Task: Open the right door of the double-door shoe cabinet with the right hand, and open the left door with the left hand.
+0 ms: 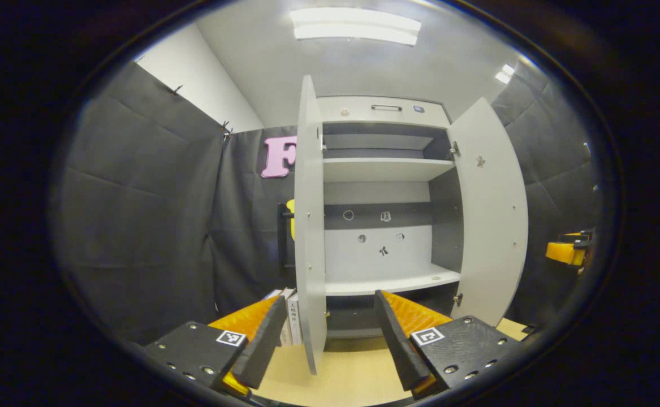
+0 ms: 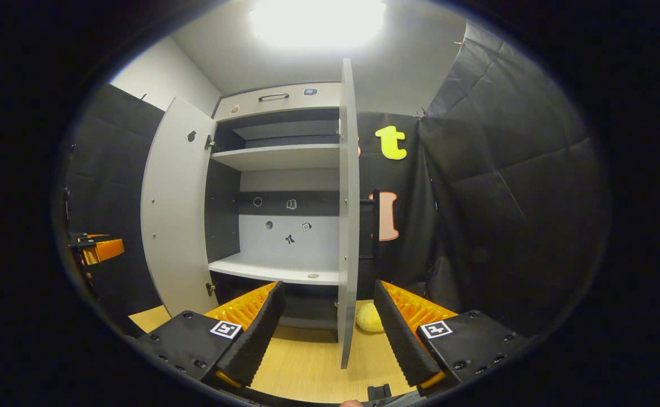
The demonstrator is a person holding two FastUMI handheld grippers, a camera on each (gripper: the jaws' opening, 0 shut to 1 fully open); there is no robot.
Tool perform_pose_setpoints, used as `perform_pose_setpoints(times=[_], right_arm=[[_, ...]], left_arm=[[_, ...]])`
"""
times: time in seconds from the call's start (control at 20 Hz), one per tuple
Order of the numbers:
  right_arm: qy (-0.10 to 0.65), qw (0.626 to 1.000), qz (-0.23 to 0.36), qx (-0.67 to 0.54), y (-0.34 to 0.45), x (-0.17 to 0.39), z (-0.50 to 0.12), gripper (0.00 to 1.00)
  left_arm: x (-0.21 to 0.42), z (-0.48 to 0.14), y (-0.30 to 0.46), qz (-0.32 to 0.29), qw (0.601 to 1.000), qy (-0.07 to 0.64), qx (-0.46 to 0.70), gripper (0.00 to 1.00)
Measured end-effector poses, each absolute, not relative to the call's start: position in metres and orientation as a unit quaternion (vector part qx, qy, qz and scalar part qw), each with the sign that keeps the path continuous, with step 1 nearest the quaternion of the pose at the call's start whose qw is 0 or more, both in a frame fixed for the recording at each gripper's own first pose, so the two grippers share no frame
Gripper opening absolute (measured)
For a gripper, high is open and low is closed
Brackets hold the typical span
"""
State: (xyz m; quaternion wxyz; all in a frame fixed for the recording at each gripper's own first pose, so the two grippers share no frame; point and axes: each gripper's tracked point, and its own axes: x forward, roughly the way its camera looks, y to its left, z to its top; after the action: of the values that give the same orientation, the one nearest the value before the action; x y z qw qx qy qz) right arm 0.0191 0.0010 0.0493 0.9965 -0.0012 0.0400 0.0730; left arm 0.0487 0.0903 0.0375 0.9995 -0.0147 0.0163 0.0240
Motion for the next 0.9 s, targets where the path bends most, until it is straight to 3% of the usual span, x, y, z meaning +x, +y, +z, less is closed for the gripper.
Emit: perform_pose_setpoints(times=[0.9], right_arm=[[0.039,0.997,0.069,0.007,-0.008,0.008,0.044,0.99]], left_arm=[[0.037,0.034,0.087,0.051,0.998,0.021,-0.016,0.89]])
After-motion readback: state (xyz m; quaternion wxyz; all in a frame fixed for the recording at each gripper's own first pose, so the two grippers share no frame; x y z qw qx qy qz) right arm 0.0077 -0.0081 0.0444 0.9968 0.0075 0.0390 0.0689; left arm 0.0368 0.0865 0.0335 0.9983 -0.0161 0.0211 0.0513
